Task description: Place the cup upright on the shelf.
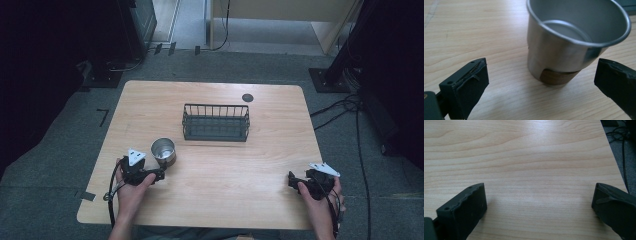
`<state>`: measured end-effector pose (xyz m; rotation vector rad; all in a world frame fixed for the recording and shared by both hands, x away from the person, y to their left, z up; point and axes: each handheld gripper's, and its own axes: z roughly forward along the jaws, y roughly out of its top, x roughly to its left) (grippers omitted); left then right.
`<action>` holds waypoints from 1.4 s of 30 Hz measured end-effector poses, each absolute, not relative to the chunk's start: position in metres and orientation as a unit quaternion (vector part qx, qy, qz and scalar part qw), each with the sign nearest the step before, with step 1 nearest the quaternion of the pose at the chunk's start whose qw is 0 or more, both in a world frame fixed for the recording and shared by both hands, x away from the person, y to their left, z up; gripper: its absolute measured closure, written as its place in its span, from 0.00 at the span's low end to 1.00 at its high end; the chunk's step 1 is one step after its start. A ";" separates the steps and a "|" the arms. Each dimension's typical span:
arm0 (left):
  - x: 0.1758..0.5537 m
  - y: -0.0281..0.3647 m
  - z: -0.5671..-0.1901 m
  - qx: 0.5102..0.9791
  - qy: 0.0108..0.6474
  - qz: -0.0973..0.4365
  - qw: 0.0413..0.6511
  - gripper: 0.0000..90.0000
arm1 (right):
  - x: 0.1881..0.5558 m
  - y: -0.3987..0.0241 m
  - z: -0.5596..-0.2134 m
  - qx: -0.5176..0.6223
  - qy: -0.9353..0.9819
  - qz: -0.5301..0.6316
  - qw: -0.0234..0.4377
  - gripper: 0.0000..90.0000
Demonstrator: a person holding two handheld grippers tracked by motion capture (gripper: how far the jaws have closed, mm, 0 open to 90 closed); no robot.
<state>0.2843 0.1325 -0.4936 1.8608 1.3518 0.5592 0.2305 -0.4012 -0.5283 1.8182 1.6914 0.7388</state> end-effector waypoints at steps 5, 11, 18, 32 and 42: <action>0.289 0.127 -0.493 0.728 0.527 0.217 0.380 0.00 | 0.230 -0.401 -0.528 0.675 0.628 0.275 0.272 0.00; 0.294 0.120 -0.491 0.732 0.522 0.220 0.377 0.00 | 0.230 -0.401 -0.528 0.675 0.628 0.274 0.272 0.00; 0.301 0.105 -0.491 0.734 0.521 0.229 0.371 0.04 | 0.230 -0.401 -0.528 0.675 0.629 0.275 0.272 0.00; 0.310 0.095 -0.490 0.726 0.532 0.242 0.363 0.16 | 0.230 -0.401 -0.528 0.675 0.628 0.275 0.272 0.00; 0.311 0.094 -0.486 0.724 0.532 0.241 0.368 0.21 | 0.230 -0.401 -0.528 0.675 0.628 0.275 0.272 0.00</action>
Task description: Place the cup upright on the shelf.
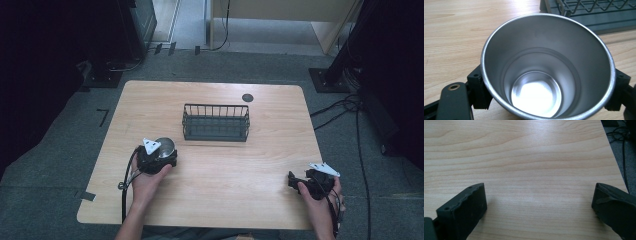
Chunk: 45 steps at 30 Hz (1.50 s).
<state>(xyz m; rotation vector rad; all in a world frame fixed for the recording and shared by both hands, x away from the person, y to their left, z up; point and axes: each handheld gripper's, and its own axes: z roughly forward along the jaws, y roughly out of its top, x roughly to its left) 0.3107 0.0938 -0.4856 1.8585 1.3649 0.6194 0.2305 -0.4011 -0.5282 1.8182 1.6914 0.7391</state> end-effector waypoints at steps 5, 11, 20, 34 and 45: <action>0.310 0.091 -0.479 0.722 0.528 0.243 0.375 0.21 | 0.230 -0.401 -0.528 0.675 0.629 0.274 0.272 0.00; 0.311 0.083 -0.467 0.723 0.522 0.237 0.385 0.21 | 0.230 -0.401 -0.528 0.675 0.629 0.274 0.272 0.00; 0.316 0.071 -0.450 0.722 0.510 0.240 0.401 0.21 | 0.231 -0.401 -0.528 0.675 0.628 0.275 0.272 0.00; 0.317 0.049 -0.433 0.693 0.458 0.292 0.474 0.21 | 0.231 -0.401 -0.528 0.675 0.628 0.275 0.272 0.00; 0.323 0.033 -0.424 0.667 0.431 0.318 0.518 0.21 | 0.231 -0.401 -0.528 0.675 0.628 0.275 0.272 0.00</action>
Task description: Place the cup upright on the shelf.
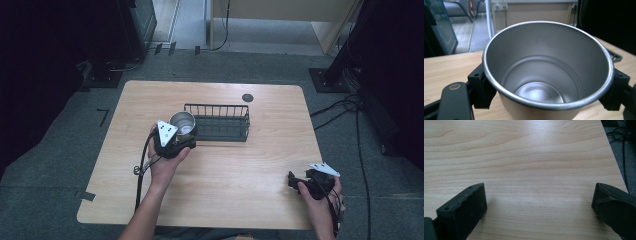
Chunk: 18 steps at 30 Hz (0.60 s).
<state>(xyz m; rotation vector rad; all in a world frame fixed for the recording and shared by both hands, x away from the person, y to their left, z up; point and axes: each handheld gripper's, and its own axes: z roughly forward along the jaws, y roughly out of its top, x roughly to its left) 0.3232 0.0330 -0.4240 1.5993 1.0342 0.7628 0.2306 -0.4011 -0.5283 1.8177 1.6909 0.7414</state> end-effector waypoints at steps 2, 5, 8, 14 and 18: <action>0.324 0.031 -0.423 0.664 0.430 0.320 0.521 0.21 | 0.231 -0.401 -0.528 0.675 0.628 0.275 0.272 0.00; 0.330 0.026 -0.421 0.657 0.426 0.326 0.530 0.21 | 0.231 -0.401 -0.528 0.675 0.628 0.275 0.272 0.00; 0.335 0.021 -0.420 0.654 0.423 0.335 0.530 0.21 | 0.231 -0.401 -0.528 0.675 0.628 0.275 0.272 0.00; 0.346 0.012 -0.419 0.650 0.421 0.338 0.535 0.21 | 0.231 -0.401 -0.528 0.676 0.628 0.275 0.272 0.00; 0.356 0.006 -0.416 0.648 0.421 0.338 0.537 0.21 | 0.231 -0.401 -0.528 0.676 0.628 0.275 0.272 0.00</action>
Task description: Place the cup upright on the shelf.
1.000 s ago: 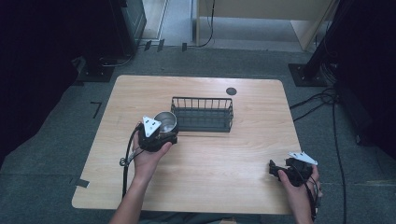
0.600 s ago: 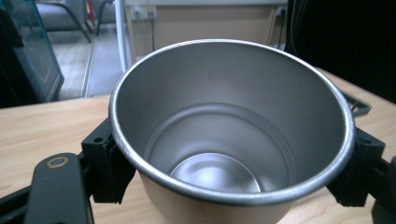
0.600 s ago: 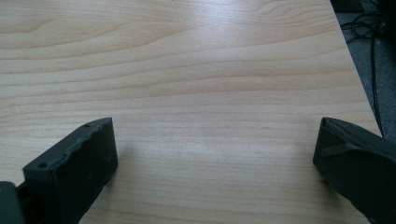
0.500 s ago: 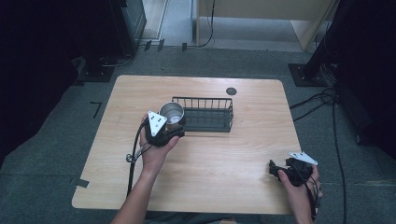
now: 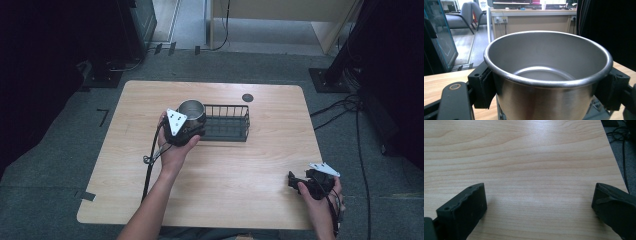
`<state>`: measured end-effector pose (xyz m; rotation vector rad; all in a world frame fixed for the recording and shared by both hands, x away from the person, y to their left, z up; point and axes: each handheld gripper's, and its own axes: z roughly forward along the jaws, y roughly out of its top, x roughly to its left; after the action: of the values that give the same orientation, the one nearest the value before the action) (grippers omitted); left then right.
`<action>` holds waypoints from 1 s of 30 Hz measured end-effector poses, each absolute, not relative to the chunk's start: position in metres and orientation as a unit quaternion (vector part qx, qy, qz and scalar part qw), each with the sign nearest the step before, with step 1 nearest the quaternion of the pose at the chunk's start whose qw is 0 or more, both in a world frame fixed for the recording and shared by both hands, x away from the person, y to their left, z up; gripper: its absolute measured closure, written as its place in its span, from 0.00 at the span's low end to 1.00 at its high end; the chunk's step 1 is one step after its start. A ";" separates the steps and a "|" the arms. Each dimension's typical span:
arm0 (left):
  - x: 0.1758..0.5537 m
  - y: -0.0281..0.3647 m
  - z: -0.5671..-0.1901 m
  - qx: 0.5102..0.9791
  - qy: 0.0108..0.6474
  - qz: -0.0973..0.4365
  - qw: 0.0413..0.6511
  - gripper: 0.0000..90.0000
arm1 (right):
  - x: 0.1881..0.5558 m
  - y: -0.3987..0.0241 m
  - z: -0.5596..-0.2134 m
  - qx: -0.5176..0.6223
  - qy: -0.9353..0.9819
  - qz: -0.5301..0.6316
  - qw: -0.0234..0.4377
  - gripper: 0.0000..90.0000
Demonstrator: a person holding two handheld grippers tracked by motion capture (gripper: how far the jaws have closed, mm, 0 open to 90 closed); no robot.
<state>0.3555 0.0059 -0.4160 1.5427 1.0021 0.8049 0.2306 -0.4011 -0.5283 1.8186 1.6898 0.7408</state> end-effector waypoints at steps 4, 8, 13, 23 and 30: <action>0.363 0.001 -0.415 0.651 0.420 0.339 0.534 0.21 | 0.231 -0.401 -0.528 0.675 0.628 0.275 0.272 0.00; 0.374 -0.004 -0.413 0.654 0.422 0.339 0.528 0.21 | 0.231 -0.401 -0.528 0.675 0.628 0.275 0.272 0.00; 0.386 -0.008 -0.416 0.660 0.430 0.335 0.517 0.21 | 0.231 -0.401 -0.528 0.675 0.628 0.275 0.272 0.00; 0.406 -0.019 -0.420 0.677 0.444 0.324 0.489 0.21 | 0.231 -0.401 -0.528 0.675 0.628 0.275 0.272 0.00; 0.413 -0.023 -0.427 0.687 0.453 0.318 0.471 0.21 | 0.231 -0.401 -0.528 0.675 0.628 0.275 0.272 0.00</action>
<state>0.4132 -0.0225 -0.4267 1.6827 1.1092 0.7790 0.2305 -0.4011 -0.5283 1.8185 1.6907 0.7408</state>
